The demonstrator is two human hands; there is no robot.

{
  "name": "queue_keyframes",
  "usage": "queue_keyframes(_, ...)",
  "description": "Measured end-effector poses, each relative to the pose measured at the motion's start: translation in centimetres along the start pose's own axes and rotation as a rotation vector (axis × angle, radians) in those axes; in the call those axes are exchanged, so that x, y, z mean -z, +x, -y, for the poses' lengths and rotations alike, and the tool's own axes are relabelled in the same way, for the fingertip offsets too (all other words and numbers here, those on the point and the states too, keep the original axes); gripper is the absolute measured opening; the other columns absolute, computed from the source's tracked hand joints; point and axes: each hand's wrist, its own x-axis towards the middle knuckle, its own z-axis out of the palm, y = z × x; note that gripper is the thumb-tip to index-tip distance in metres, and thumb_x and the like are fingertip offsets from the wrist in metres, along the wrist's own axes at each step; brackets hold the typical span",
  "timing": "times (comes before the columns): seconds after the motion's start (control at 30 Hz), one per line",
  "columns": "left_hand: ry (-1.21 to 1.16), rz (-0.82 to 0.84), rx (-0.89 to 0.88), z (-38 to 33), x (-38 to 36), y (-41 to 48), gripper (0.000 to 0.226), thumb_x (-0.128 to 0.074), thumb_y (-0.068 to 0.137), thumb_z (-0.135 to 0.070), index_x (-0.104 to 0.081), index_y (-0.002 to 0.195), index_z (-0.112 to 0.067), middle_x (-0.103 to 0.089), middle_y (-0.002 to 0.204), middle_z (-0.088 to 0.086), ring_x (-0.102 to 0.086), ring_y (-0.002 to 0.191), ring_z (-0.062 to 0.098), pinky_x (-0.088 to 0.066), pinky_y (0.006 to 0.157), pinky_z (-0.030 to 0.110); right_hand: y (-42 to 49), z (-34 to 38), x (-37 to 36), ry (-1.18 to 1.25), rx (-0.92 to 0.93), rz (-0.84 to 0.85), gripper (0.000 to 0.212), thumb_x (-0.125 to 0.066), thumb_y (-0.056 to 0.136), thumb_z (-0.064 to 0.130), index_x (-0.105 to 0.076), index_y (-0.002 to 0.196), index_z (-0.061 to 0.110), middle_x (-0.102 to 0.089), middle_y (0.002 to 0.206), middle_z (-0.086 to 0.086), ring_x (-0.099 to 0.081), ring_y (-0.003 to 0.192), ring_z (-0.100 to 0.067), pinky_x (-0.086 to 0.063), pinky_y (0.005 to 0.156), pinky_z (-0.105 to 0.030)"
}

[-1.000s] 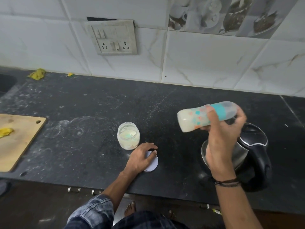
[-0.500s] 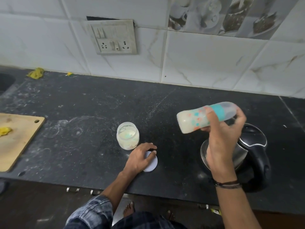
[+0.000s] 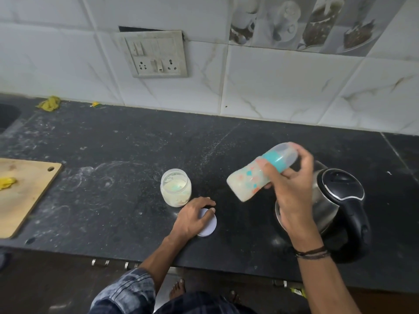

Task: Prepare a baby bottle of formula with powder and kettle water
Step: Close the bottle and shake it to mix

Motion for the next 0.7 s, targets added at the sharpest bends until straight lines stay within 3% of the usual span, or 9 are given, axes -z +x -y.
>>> queue_keyframes(0.1, 0.004, -0.007, 0.008, -0.2, 0.0, 0.1, 0.030, -0.056, 0.091, -0.040, -0.072, 0.112, -0.026, -0.069, 0.118, -0.015, -0.054, 0.119, -0.004, -0.037, 0.097, 0.013, 0.5, 0.8, 0.3, 0.095, 0.068, -0.163, 0.061, -0.079, 0.088, 0.010, -0.044, 0.137, 0.022, -0.070, 0.111, 0.004, -0.076, 0.096, -0.017, -0.056, 0.057, -0.022)
queue_keyframes(0.23, -0.001, 0.005, -0.003, 0.0, 0.1, 0.0, 0.033, -0.054, 0.090, -0.044, -0.071, 0.112, -0.026, -0.068, 0.118, -0.016, -0.054, 0.119, -0.002, -0.041, 0.097, 0.019, 0.1, 0.0, 0.3, -0.101, -0.006, 0.103, 0.060, -0.083, 0.082, 0.006, -0.053, 0.128, 0.028, -0.074, 0.101, -0.001, -0.074, 0.086, -0.017, -0.054, 0.055, -0.022)
queue_keyframes(0.4, 0.004, 0.000, 0.017, -0.2, 0.0, 0.1, 0.032, -0.055, 0.090, -0.042, -0.071, 0.112, -0.027, -0.068, 0.120, -0.014, -0.053, 0.121, -0.002, -0.041, 0.099, 0.021, 0.5, 0.3, 0.3, 0.084, 0.060, -0.159, 0.060, -0.079, 0.087, 0.008, -0.046, 0.136, 0.019, -0.076, 0.092, 0.014, -0.075, 0.086, -0.013, -0.052, 0.052, -0.022)
queue_keyframes(0.53, 0.005, 0.012, 0.008, 0.1, 0.1, 0.0, 0.036, -0.052, 0.089, -0.048, -0.071, 0.112, -0.028, -0.068, 0.118, -0.017, -0.054, 0.119, -0.003, -0.042, 0.098, 0.022, 0.1, -1.0, -0.1, -0.054, -0.030, 0.053, 0.057, -0.083, 0.083, 0.005, -0.054, 0.125, 0.029, -0.076, 0.098, -0.007, -0.075, 0.084, -0.020, -0.052, 0.052, -0.023)
queue_keyframes(0.63, 0.005, 0.014, 0.012, -0.2, 0.1, 0.1, 0.035, -0.052, 0.090, -0.047, -0.071, 0.112, -0.028, -0.068, 0.119, -0.017, -0.053, 0.120, -0.002, -0.042, 0.098, 0.021, 0.5, -0.2, -0.2, 0.060, 0.039, -0.100, 0.058, -0.082, 0.085, 0.009, -0.048, 0.128, 0.029, -0.074, 0.108, -0.008, -0.076, 0.092, -0.022, -0.054, 0.055, -0.024)
queue_keyframes(0.7, 0.003, 0.009, 0.021, -0.2, 0.0, 0.1, 0.033, -0.053, 0.090, -0.046, -0.071, 0.112, -0.028, -0.068, 0.119, -0.017, -0.053, 0.120, -0.003, -0.041, 0.098, 0.020, 0.8, 0.0, -0.3, 0.063, 0.068, -0.094, 0.057, -0.080, 0.087, 0.008, -0.046, 0.130, 0.027, -0.073, 0.112, -0.008, -0.076, 0.092, -0.018, -0.055, 0.055, -0.024)
